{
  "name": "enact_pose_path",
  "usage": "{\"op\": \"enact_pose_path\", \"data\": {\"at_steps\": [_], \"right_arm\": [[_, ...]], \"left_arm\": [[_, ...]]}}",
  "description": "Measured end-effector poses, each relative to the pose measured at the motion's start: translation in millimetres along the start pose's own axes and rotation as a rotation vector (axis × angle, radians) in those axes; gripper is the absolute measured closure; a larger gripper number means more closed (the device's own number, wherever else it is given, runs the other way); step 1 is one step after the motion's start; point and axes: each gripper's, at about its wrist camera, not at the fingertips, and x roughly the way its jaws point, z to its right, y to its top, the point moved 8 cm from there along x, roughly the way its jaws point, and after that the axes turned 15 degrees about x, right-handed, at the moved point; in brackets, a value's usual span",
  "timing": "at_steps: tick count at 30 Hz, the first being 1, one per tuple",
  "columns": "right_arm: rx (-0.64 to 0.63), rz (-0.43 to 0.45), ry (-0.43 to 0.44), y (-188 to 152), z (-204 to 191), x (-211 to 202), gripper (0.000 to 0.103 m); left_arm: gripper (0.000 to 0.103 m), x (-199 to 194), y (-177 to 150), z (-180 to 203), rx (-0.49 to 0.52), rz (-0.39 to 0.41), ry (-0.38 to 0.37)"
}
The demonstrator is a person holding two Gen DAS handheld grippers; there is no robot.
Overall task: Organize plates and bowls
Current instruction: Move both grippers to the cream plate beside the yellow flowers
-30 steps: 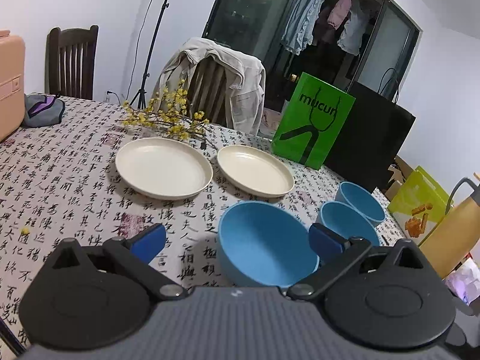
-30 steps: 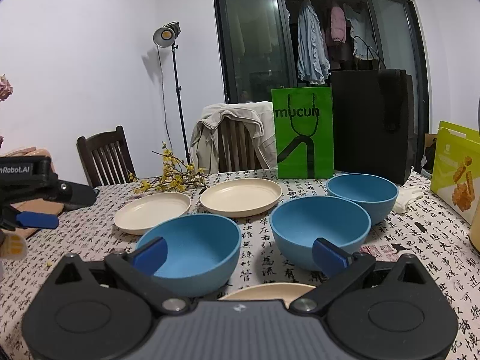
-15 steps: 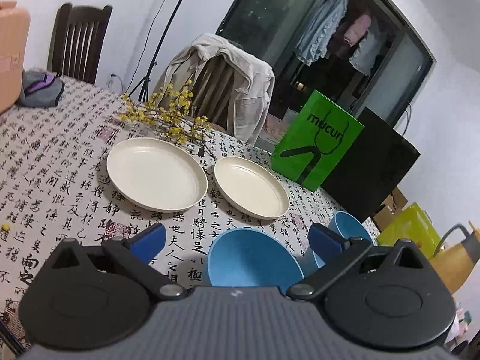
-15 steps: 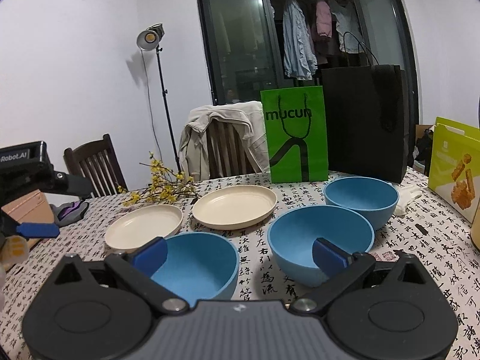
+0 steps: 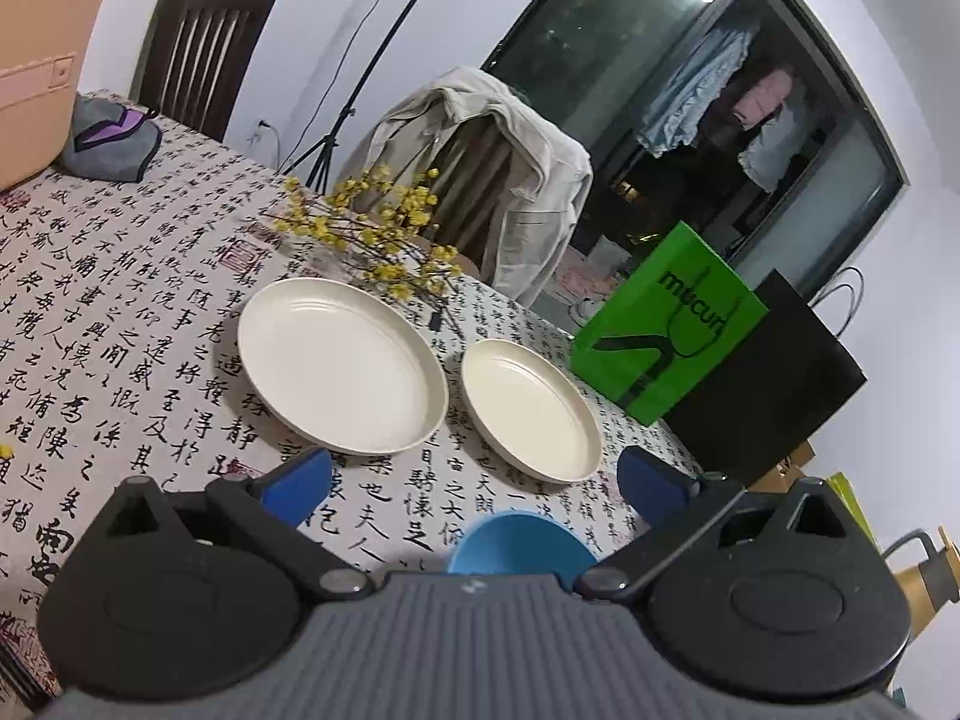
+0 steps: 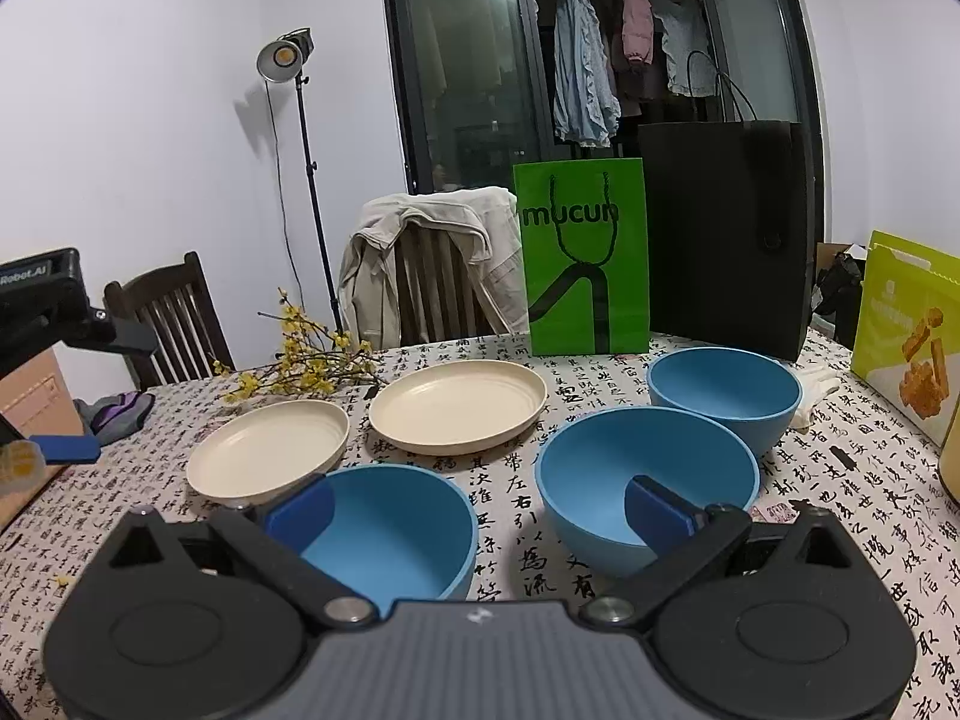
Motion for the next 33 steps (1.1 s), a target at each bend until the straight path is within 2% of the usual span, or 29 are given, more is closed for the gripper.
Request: {"op": "enact_pose_path", "data": {"at_steps": [12, 19, 33], "right_arm": [[0.006, -0.001, -0.023, -1, 0, 6, 0.000], [-0.001, 0.001, -0.027, 1, -2, 8, 0.000], [-0.040, -0.016, 0.000, 15, -31, 29, 0.000]], "left_arm": [[0.000, 17, -6, -9, 0.011, -0.049, 0.029], [0.000, 19, -4, -18, -0.006, -0.047, 0.060], [0.000, 26, 4, -37, -0.036, -0.055, 0.108]]}}
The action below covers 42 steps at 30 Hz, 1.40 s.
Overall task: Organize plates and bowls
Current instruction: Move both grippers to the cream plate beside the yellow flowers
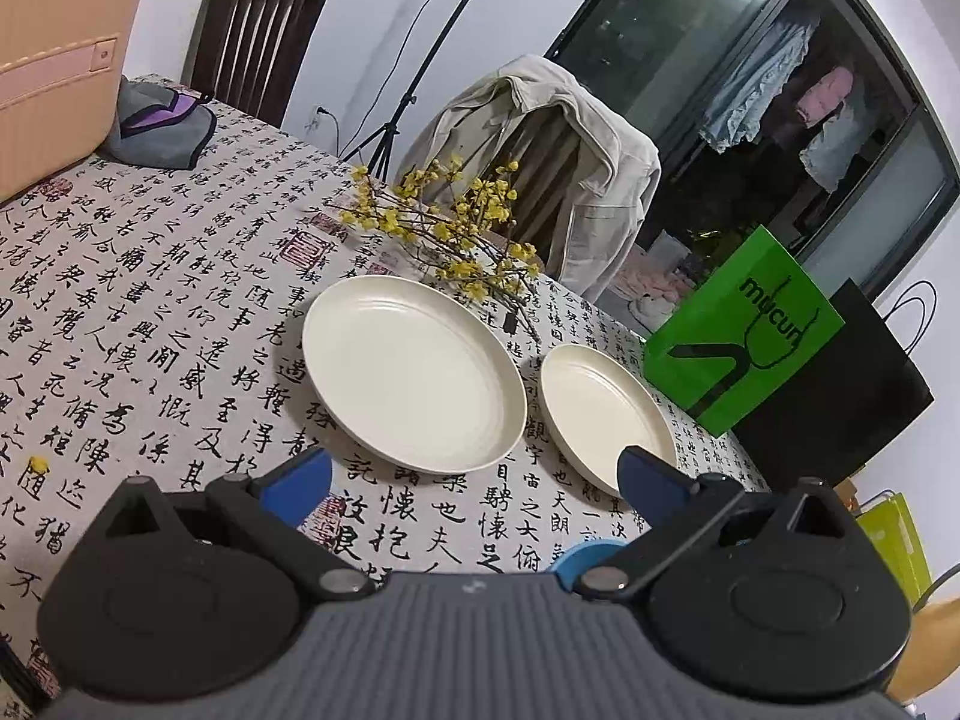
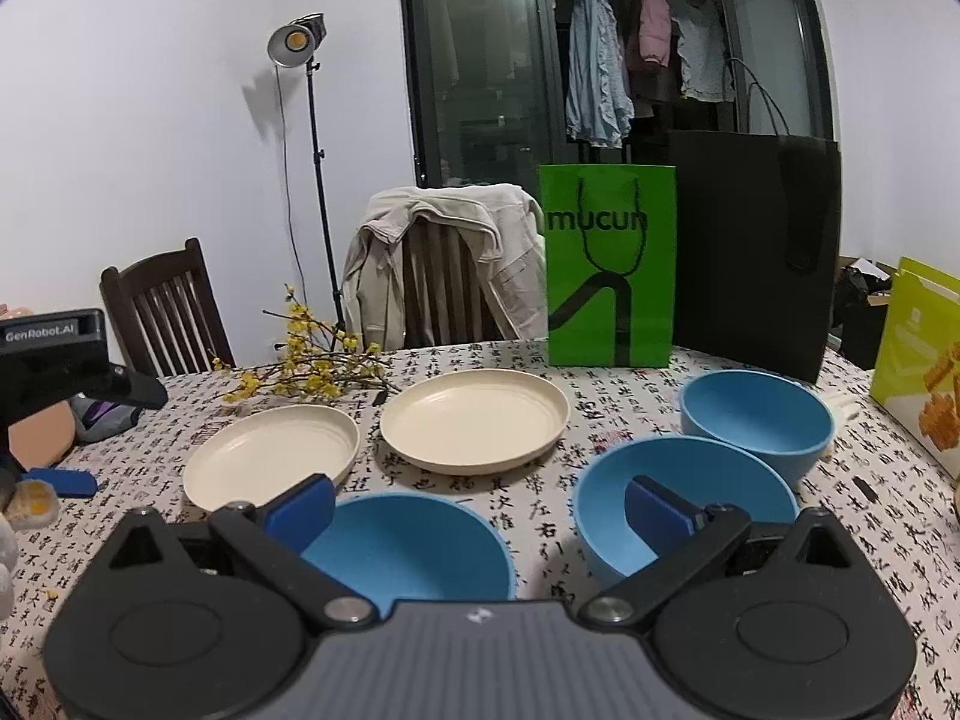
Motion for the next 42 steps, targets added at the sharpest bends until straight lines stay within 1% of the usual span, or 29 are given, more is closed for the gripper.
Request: {"op": "enact_pose_path", "data": {"at_steps": [12, 16, 19, 22, 24, 27, 32, 36, 42], "right_arm": [[-0.007, -0.026, 0.017, 15, -26, 31, 0.000], [0.008, -0.053, 0.022, 17, -31, 45, 0.000], [0.023, -0.076, 0.028, 19, -35, 55, 0.000], [0.034, -0.092, 0.026, 22, -40, 66, 0.000], [0.041, -0.102, 0.026, 24, -43, 72, 0.000], [0.054, -0.116, 0.035, 26, -49, 83, 0.000], [0.060, -0.137, 0.018, 28, -59, 105, 0.000], [0.076, -0.151, 0.009, 31, -65, 121, 0.000], [0.070, -0.162, -0.010, 34, -75, 142, 0.000]], "left_arm": [[0.000, 11, 10, -21, -0.037, -0.019, 0.034], [0.000, 15, 11, -26, -0.038, -0.020, 0.061], [0.000, 21, 9, -26, -0.025, -0.037, 0.072], [0.000, 26, 10, -28, -0.019, -0.045, 0.102], [0.000, 31, 13, -31, -0.026, -0.042, 0.118], [0.000, 39, 24, -37, -0.025, -0.040, 0.166], [0.000, 52, 36, -44, -0.018, -0.041, 0.193], [0.000, 66, 46, -56, -0.045, -0.060, 0.225], [0.000, 81, 61, -74, -0.091, -0.052, 0.256]]}}
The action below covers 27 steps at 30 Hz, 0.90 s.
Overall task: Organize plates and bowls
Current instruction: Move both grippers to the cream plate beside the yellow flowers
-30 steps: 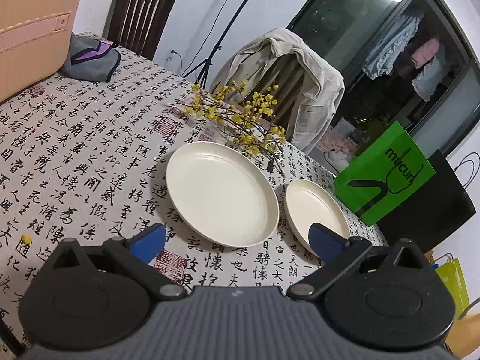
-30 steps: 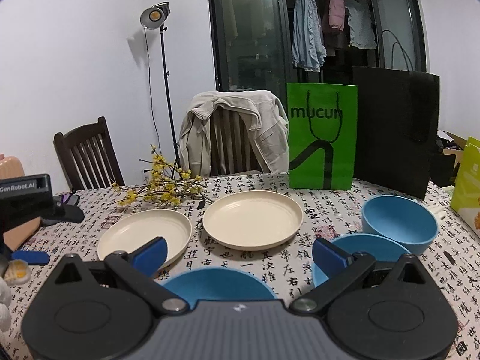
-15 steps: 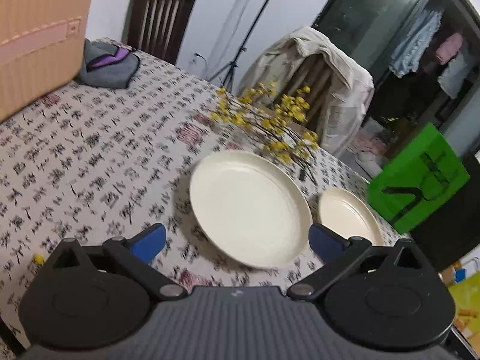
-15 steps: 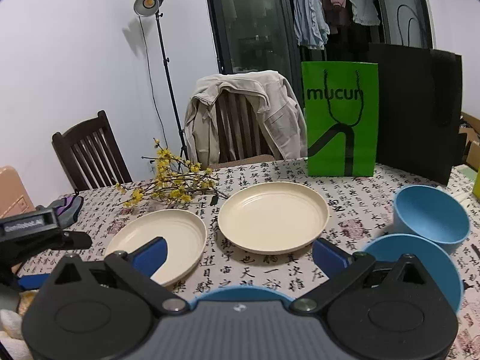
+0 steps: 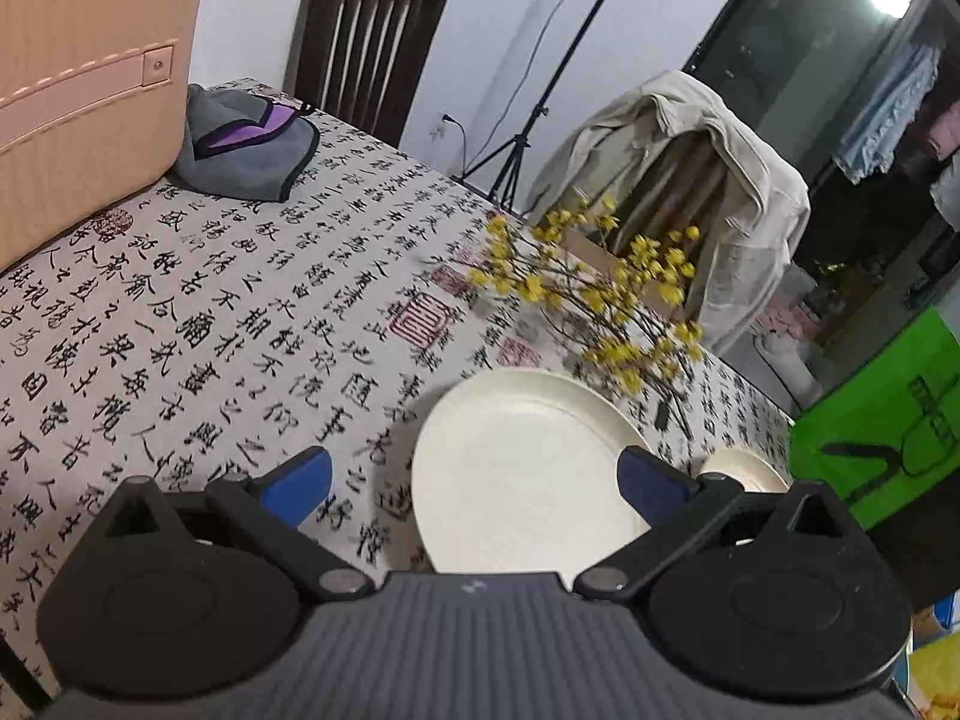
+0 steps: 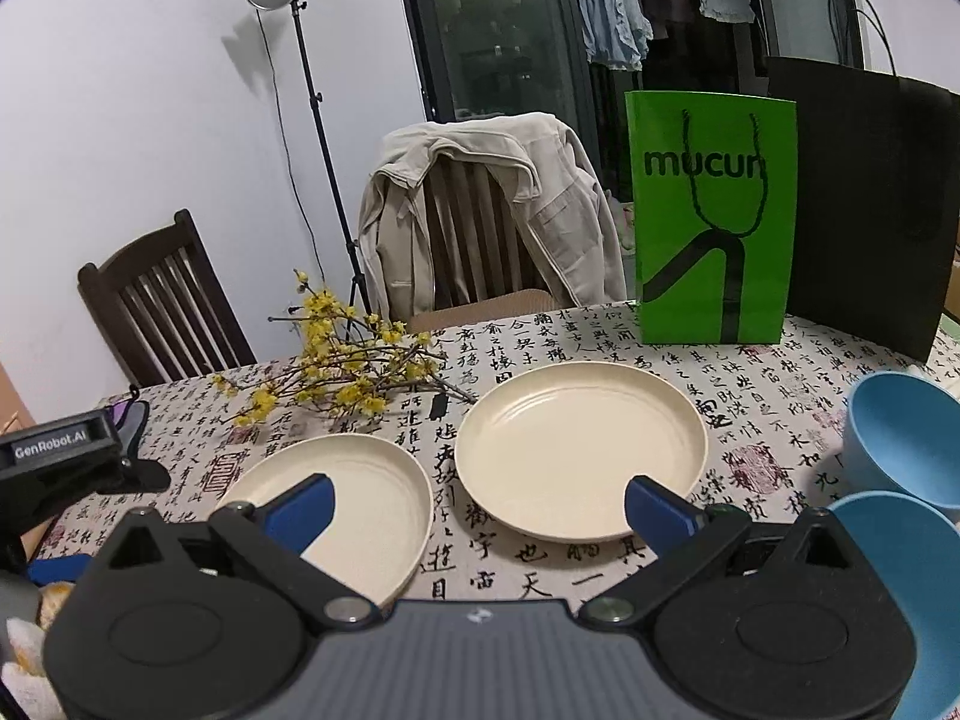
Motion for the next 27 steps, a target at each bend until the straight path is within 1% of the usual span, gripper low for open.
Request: {"op": "enact_pose_path", "data": {"at_steps": [2, 5, 10, 14, 17, 19, 22, 27], "right_arm": [[0.000, -0.009, -0.010, 0, -3, 7, 0.000], [0.016, -0.032, -0.013, 0, -6, 17, 0.000], [0.009, -0.039, -0.032, -2, -13, 28, 0.000], [0.029, -0.059, -0.030, -7, -21, 36, 0.000], [0.021, -0.060, -0.037, -8, -30, 41, 0.000], [0.014, -0.061, -0.042, -10, -36, 46, 0.000], [0.006, -0.071, -0.052, -13, -42, 54, 0.000], [0.004, -0.085, -0.068, -16, -50, 67, 0.000]], "left_arm": [[0.000, 7, 2, -2, 0.001, 0.004, 0.009], [0.000, 19, 3, -4, 0.004, -0.002, -0.001], [0.000, 34, 5, -8, 0.045, 0.011, 0.003], [0.000, 37, 8, -14, 0.056, -0.004, -0.039], [0.000, 37, 10, -18, 0.073, 0.017, -0.025], [0.000, 39, 10, -22, 0.064, 0.013, -0.011], [0.000, 44, 10, -22, 0.063, 0.003, -0.032], [0.000, 50, 10, -26, 0.060, 0.005, -0.032]]}}
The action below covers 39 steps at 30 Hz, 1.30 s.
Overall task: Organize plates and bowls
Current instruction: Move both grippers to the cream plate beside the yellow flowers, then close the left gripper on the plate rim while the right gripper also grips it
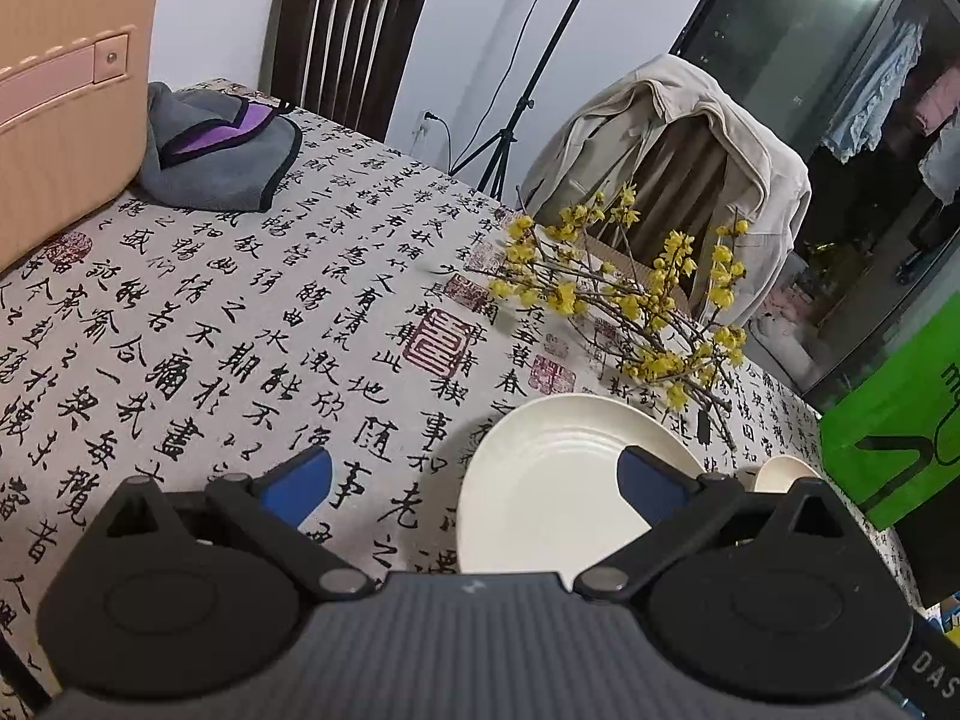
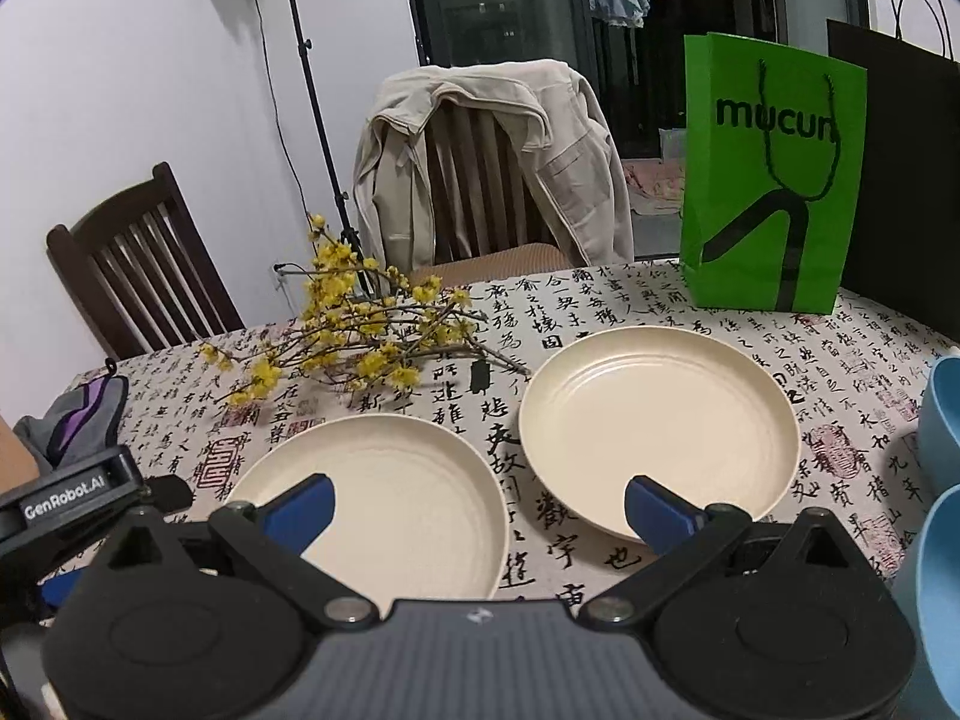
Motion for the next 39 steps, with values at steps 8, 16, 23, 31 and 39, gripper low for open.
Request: {"op": "enact_pose_path", "data": {"at_steps": [8, 16, 23, 31, 39], "right_arm": [[-0.019, -0.011, -0.025, -2, -9, 12, 0.000], [-0.006, -0.047, -0.071, -3, -7, 29, 0.000], [0.020, -0.116, -0.126, -14, -2, 49, 0.000], [0.028, -0.153, -0.228, -22, 7, 73, 0.004], [0.094, -0.184, -0.267, -25, 19, 88, 0.012]], "left_arm": [[0.000, 10, 0, -18, -0.020, -0.015, 0.041], [0.000, 18, -2, -21, -0.032, -0.030, 0.007], [0.000, 28, -9, -8, 0.003, -0.037, -0.025], [0.007, 41, -20, 2, 0.054, -0.059, 0.007], [0.016, 52, -27, 9, 0.081, -0.043, 0.008]]}}
